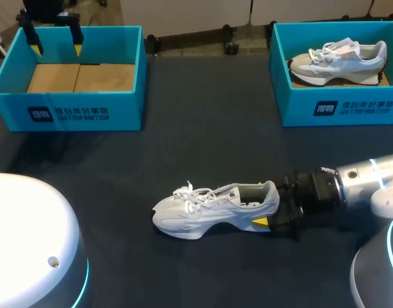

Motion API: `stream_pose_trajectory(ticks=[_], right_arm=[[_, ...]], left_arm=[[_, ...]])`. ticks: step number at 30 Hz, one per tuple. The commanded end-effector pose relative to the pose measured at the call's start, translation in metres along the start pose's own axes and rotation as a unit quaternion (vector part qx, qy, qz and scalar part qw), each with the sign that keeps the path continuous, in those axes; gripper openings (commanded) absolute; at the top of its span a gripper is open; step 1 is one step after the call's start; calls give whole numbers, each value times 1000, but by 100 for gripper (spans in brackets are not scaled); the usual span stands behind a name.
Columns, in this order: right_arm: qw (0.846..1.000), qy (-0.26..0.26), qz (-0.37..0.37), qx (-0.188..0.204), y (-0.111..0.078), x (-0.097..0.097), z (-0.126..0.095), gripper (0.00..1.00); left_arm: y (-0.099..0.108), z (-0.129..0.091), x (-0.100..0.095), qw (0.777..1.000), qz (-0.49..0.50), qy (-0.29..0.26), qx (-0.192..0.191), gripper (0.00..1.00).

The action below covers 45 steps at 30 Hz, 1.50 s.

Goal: Take the shoe out of the shoebox, open the shoe tongue, remove and reinsert the insole, then place the shoe into the shoebox

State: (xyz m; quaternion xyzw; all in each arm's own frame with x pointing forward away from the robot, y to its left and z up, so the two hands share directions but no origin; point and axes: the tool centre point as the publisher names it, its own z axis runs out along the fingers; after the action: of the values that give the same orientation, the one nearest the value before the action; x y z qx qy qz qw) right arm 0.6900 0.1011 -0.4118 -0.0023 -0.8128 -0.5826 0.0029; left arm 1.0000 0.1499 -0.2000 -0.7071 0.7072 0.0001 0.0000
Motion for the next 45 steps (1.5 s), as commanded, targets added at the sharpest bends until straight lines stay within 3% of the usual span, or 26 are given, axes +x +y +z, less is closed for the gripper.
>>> stream_pose_trajectory(ticks=[1,14,20,24,34,45], right_arm=[[1000,9,0,4,1,-4,2,0],[1000,14,-1,8,2,-5,5,0],[1000,14,-1,8,2,-5,5,0],[1000,14,-1,8,2,-5,5,0],[1000,14,-1,8,2,-5,5,0],[1000,14,-1,8,2,-5,5,0]], left_arm=[[0,0,0,1000,0,0,0,100],[0,0,0,1000,0,0,0,100],[27,-10,14,998,-67,10,3,100],[48,-18,29,995,-101,7,1,100],[92,-24,71,998,-60,-8,1,100],[143,-38,131,1000,-6,-8,-4,100]])
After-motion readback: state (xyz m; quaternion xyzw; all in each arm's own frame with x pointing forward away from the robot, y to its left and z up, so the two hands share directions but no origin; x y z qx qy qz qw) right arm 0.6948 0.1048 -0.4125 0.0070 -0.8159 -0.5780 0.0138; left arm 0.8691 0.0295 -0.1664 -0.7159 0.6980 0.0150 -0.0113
